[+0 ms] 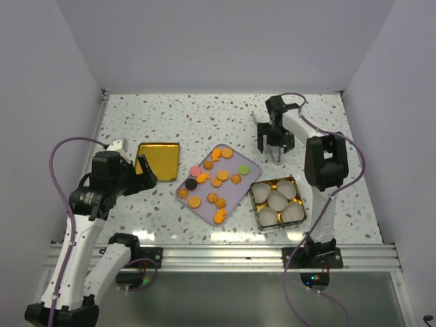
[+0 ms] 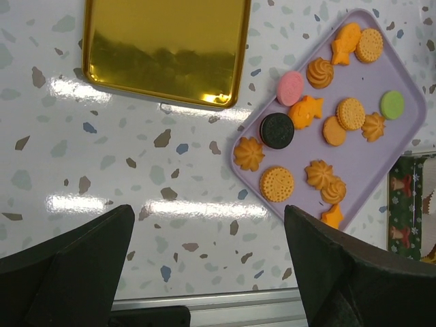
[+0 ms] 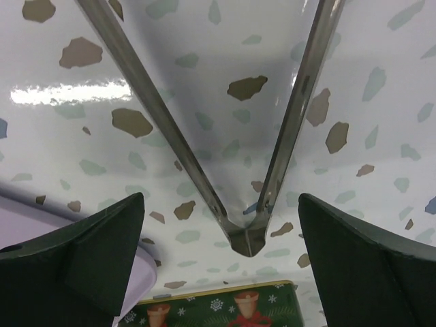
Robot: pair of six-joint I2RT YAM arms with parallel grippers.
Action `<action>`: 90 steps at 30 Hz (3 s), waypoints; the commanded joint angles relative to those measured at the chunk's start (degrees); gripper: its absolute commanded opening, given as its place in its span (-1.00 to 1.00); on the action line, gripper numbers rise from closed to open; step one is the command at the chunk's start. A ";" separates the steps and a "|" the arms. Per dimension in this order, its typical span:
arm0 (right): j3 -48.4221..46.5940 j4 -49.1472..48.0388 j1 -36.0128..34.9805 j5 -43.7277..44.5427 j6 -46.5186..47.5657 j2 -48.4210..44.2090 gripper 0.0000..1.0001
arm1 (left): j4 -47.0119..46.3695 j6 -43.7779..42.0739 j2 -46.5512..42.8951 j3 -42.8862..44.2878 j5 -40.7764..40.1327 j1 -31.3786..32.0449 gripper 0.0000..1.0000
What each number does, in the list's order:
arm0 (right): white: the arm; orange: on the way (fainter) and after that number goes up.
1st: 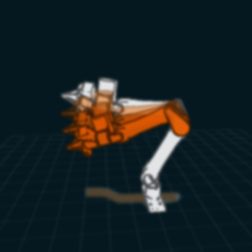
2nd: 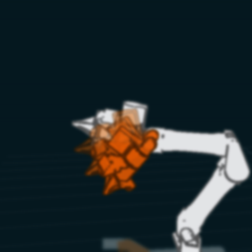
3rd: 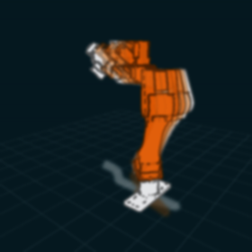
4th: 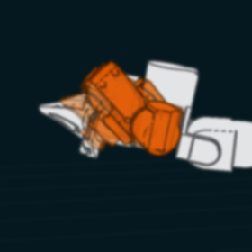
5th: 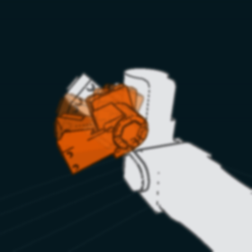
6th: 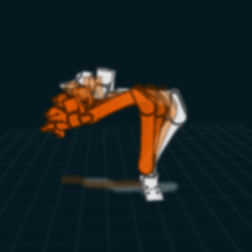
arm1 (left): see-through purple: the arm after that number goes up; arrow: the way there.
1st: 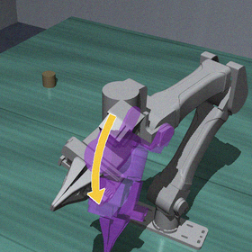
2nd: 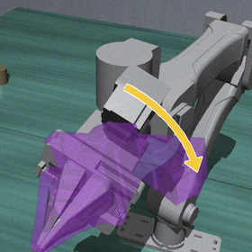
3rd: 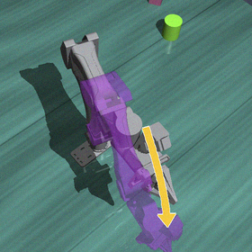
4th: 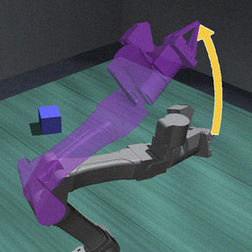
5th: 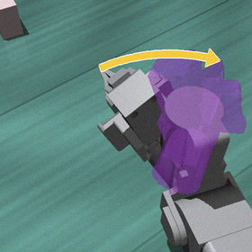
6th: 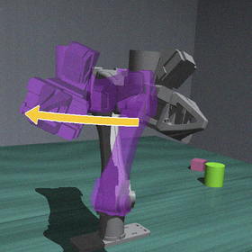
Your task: Pack the cookies
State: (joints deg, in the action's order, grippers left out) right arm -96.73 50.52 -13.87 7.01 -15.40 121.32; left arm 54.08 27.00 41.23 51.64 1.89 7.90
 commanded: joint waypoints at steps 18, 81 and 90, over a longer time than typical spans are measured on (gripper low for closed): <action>-7.96 -2.44 -0.02 7.05 -0.86 9.12 0.55 | 1.64 0.59 2.19 4.44 -3.21 0.01 0.93; -3.03 23.58 -37.99 2.58 -15.36 -33.95 -0.38 | -16.90 6.65 7.19 -0.05 26.05 2.98 1.00; -7.24 17.95 -38.43 0.81 -18.00 -34.04 -0.42 | -23.50 22.20 16.59 9.43 23.60 14.77 1.00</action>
State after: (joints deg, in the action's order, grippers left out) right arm -100.71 71.75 -51.77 7.81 -31.38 87.99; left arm 36.40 40.97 56.60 56.12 24.47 21.17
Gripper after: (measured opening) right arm 0.298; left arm 0.997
